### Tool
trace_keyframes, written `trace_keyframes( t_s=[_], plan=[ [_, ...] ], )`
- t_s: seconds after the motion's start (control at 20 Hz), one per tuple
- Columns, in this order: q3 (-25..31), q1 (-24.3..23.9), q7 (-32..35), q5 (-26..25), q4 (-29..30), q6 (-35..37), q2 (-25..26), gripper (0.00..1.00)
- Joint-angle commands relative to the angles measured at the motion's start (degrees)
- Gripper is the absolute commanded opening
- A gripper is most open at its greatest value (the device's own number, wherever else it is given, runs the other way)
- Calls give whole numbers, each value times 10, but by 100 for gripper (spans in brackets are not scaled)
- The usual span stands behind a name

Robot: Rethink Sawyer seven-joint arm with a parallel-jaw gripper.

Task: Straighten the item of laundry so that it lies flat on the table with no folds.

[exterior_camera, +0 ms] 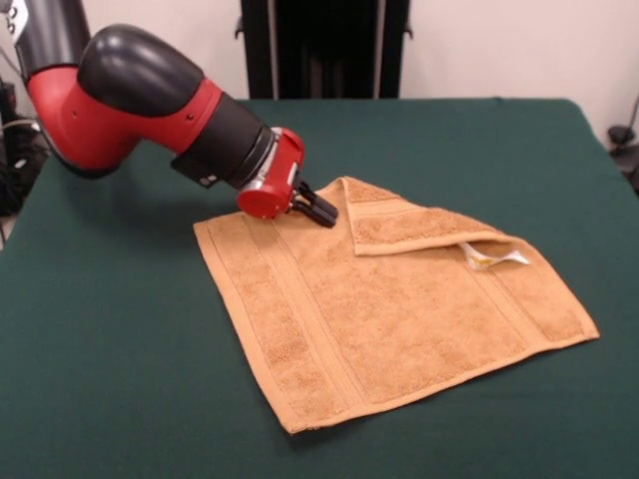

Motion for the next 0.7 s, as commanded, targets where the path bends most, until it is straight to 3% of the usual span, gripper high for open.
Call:
trace_keyframes(
  t_s=[0.05, 0.7],
  plan=[
    [-55, 52, -113, -24, -80, 26, 16, 0],
    [-61, 31, -107, 28, -87, 25, 66, 0]
  ],
)
